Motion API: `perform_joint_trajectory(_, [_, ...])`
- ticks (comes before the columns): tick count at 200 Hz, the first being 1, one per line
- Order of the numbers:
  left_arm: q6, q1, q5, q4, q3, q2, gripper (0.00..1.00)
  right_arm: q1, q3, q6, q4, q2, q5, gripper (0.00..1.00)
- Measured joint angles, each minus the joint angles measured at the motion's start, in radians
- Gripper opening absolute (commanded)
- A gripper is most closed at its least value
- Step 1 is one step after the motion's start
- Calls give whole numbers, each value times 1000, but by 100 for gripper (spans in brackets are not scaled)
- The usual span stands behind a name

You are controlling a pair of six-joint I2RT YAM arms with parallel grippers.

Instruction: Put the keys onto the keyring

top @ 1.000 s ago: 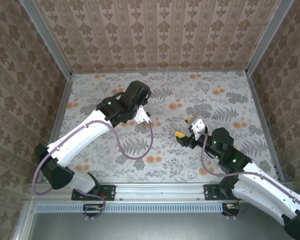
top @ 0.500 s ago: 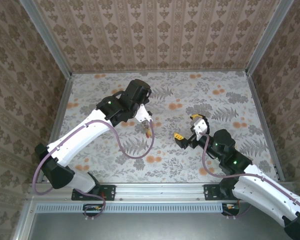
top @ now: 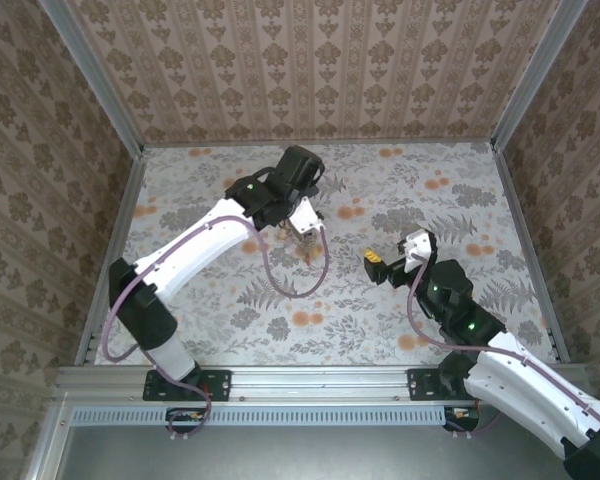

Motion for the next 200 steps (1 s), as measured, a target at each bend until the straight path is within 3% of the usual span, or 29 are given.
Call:
perform_joint_trajectory(47, [-12,-11,42,49,136,175,0,-56,-48,73,-6,-130,96,100])
perform_joint_trajectory(92, [-54,-7,59,61,141,232,0,-84,-63,118,-49,-185,107,100])
perform_joint_trajectory(155, [-201,5,23,52,-162,88,0,-98,-76,133,-60,-177,105,99])
perform_joint_trajectory(200, [-396,-8,-29,-34,-343,-14,2,-101,-77,143,-46,-141,96,100])
